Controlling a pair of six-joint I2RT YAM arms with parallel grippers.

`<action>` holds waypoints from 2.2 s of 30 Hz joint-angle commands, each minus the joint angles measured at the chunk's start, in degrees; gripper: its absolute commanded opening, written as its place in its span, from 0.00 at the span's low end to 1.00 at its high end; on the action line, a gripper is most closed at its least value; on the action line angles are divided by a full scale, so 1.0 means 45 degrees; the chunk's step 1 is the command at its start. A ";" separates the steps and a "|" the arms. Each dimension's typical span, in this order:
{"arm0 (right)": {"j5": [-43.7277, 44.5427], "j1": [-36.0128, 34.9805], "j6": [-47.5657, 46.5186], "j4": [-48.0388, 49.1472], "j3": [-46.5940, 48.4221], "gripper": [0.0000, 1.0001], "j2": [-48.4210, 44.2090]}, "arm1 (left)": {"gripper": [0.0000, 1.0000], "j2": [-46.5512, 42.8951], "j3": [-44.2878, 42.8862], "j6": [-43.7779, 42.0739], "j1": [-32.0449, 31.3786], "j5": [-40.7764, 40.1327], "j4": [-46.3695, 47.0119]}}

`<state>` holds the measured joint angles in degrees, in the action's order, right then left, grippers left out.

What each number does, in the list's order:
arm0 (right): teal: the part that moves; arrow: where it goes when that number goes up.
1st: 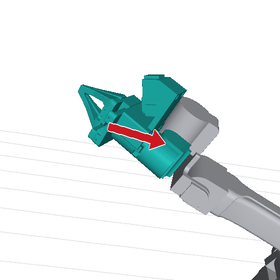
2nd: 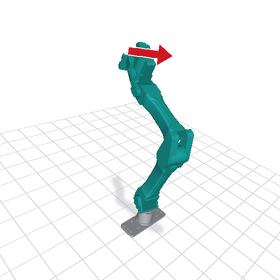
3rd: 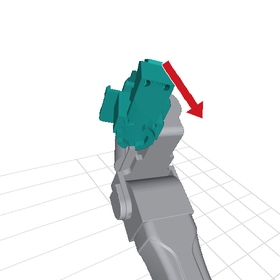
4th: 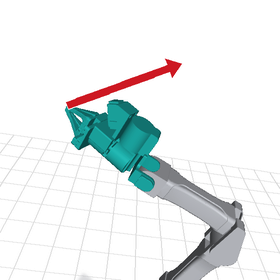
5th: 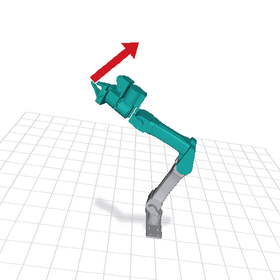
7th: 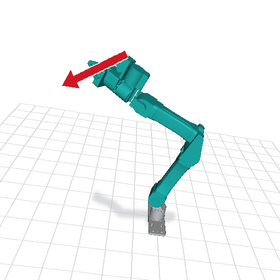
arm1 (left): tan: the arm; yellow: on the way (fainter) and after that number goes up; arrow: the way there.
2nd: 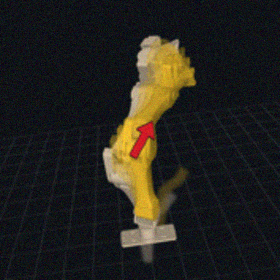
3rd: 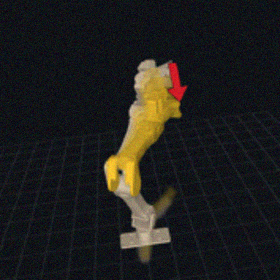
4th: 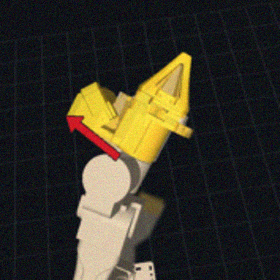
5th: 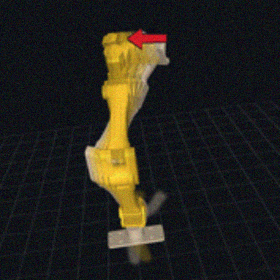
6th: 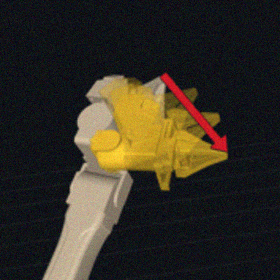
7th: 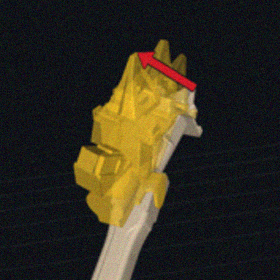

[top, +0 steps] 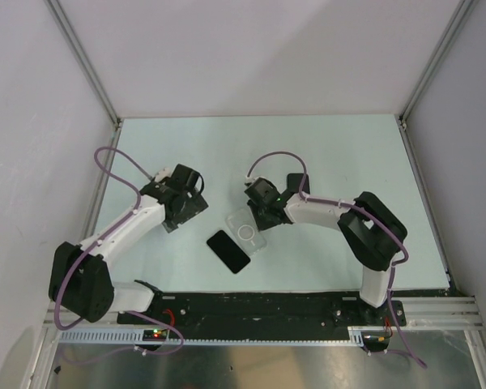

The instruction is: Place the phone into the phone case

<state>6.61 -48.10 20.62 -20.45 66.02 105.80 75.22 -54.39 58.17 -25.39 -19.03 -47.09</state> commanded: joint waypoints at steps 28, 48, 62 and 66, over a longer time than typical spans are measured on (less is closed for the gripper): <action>0.0010 -0.1778 0.4287 -0.0750 -0.3284 0.25 -0.4713 | 0.51 0.1328 0.2767 -0.1349 -0.0076 0.1989 0.3612; -0.0098 -0.0776 0.4751 0.1073 -0.3032 0.18 -0.2420 | 0.44 0.0944 0.3890 -0.0809 -0.1212 0.2237 0.4079; -0.0186 0.0839 0.3726 0.0887 -0.2001 0.28 -0.2217 | 0.40 0.0162 0.4618 0.0417 -0.2858 0.2529 0.4085; 0.0031 0.0202 0.3023 0.1073 -0.2756 0.49 -0.3598 | 0.40 0.0024 0.4577 0.0690 -0.3233 0.2613 0.4076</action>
<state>5.28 -44.34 38.35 -16.38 55.02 96.73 75.64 -35.33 58.61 -37.89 -9.72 -26.09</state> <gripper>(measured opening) 0.405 0.402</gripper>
